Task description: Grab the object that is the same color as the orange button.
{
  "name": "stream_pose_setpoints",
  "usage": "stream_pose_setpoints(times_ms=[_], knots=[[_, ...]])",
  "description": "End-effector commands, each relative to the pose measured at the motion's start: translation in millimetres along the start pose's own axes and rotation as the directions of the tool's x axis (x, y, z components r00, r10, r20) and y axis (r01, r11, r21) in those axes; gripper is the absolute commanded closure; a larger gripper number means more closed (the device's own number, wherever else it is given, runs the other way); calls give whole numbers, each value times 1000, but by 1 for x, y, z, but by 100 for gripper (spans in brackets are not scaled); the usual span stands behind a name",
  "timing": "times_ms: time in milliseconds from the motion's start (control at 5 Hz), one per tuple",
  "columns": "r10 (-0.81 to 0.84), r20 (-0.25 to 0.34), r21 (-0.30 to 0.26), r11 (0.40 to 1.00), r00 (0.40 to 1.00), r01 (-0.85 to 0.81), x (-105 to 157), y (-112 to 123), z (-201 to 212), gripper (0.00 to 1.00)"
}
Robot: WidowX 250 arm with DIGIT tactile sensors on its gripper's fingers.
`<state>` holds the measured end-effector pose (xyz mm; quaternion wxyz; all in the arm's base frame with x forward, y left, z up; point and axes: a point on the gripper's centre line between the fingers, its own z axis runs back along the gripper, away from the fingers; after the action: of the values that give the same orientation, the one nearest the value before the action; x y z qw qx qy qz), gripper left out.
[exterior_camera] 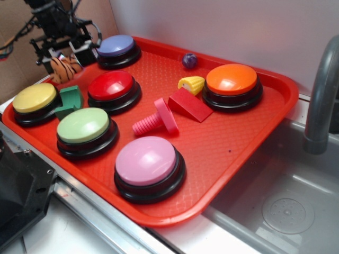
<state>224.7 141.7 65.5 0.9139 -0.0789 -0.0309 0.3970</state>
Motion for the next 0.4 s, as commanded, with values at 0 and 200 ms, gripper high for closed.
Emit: stream_pose_setpoints(times_ms=[0,200], knots=[[-225,102,-73,970,969,233,-54,-46,70,100],[-374,42,-66,924,927,376,-94,-67,71,100]])
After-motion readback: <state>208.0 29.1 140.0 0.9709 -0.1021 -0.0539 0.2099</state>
